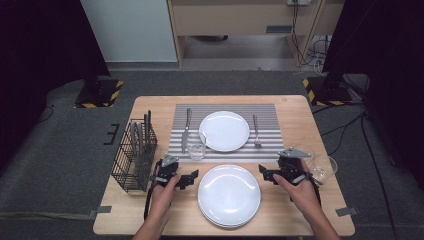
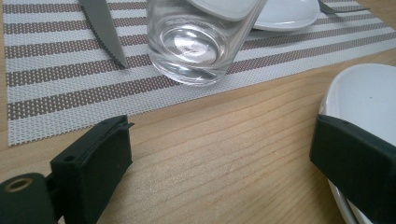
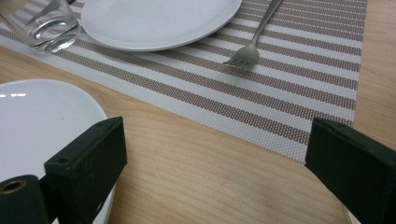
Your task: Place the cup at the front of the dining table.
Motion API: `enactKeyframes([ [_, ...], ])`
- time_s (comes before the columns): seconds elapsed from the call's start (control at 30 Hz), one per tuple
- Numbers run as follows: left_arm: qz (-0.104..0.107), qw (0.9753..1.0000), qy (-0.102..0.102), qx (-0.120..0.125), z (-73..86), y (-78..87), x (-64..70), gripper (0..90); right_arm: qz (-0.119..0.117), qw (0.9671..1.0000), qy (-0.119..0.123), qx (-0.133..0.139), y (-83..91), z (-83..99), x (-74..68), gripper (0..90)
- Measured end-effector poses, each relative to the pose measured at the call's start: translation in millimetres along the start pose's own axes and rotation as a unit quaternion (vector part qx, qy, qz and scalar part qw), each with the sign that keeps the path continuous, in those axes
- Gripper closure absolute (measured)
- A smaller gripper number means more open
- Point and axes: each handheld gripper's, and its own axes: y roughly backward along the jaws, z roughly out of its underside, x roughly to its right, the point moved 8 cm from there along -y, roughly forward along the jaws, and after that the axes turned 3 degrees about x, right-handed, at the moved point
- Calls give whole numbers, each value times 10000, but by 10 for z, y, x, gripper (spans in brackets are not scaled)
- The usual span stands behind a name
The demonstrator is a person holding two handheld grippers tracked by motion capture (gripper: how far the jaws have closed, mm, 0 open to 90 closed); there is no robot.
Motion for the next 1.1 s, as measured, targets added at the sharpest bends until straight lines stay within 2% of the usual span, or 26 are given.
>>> enactKeyframes([
  [0.47,-6,10000,-34,-48,14,-8,-16,52,63,9999,-30,-120,44,229,62,56],
  [0.57,-5,10000,-43,-57,18,-12,-16,52,96,9998,94,-176,56,264,63,55],
  [1.1,10,10000,-26,-58,19,-13,-18,52,181,9988,238,-389,88,419,93,51],
])
